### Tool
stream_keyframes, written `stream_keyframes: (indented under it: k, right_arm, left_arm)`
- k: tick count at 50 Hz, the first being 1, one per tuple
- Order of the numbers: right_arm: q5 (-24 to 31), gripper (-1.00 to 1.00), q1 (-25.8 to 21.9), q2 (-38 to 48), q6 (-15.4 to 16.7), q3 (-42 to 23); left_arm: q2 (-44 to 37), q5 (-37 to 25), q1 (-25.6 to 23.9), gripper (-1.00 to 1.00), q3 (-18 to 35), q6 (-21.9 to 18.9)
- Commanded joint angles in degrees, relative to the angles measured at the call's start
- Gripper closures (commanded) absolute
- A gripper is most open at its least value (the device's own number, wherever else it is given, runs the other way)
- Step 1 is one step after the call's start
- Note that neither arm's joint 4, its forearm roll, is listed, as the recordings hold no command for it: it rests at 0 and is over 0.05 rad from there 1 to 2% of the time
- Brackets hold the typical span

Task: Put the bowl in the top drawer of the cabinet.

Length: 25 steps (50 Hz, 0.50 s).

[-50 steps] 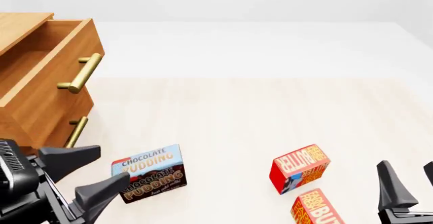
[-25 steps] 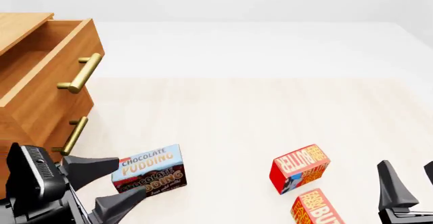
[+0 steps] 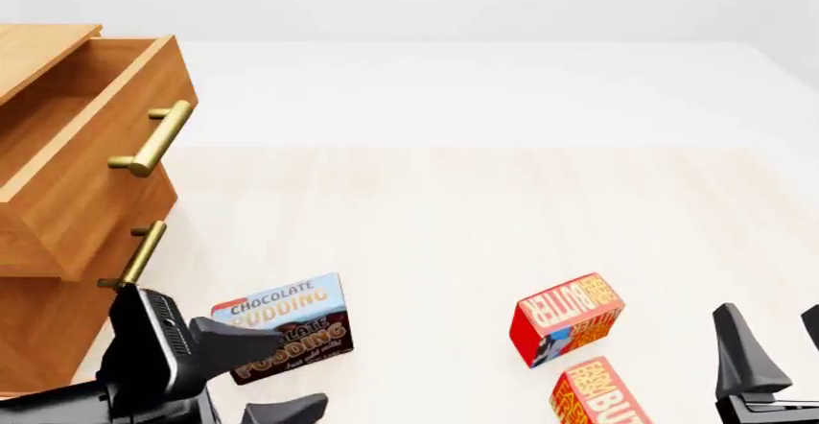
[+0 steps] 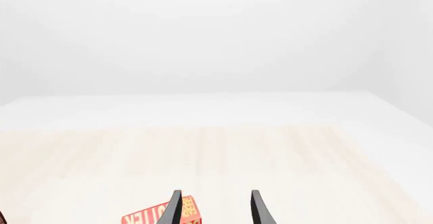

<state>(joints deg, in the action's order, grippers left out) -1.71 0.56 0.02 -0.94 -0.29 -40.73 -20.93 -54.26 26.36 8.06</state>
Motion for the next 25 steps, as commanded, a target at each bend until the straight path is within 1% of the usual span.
stream_keyframes:
  k: [1,2,3,6,8,10,13,15,22,25]
  right_arm:
    - [-0.01,-1.00,-0.09,0.00,0.04,0.00]
    - [-0.01,-1.00,-0.10,0.00,0.01,0.00]
    - [-0.01,-1.00,-0.02,0.00,0.03,0.00]
    - [-0.03,-1.00,-0.07,0.00,0.07,0.00]
    - [-0.01,-1.00,-0.03,0.00,0.08,0.00]
    - [0.00,-1.00,0.02,0.00,0.12,0.00]
    - [-0.04,-1.00,-0.01,0.00,0.11,-0.01]
    - [-0.03,-1.00,-0.01,0.00,0.13,-0.01]
    - [-0.02,-1.00,-0.07,0.00,0.00,0.00]
    - [-0.05,-1.00,-0.02,0.00,0.01,0.00]
  left_arm:
    - [-5.79,0.71,-4.27,-1.00,0.21,1.54]
    - [-6.61,1.41,-4.66,-1.00,-0.36,1.27]
    - [-7.73,2.32,-5.31,-1.00,-1.01,2.55]
    - [-9.98,3.88,-6.76,-1.00,-1.72,3.93]
    - [-12.34,4.77,-8.95,-1.00,-1.78,5.49]
    - [-12.59,4.48,-8.99,-1.00,-1.41,5.54]
    - [-15.00,4.41,-11.22,-1.00,-0.82,6.99]
    - [-14.56,3.81,-10.86,-1.00,-0.62,6.75]
    - [-16.82,3.12,-13.67,-1.00,-0.12,9.43]
    - [-16.91,2.72,-13.77,-1.00,0.00,9.45]
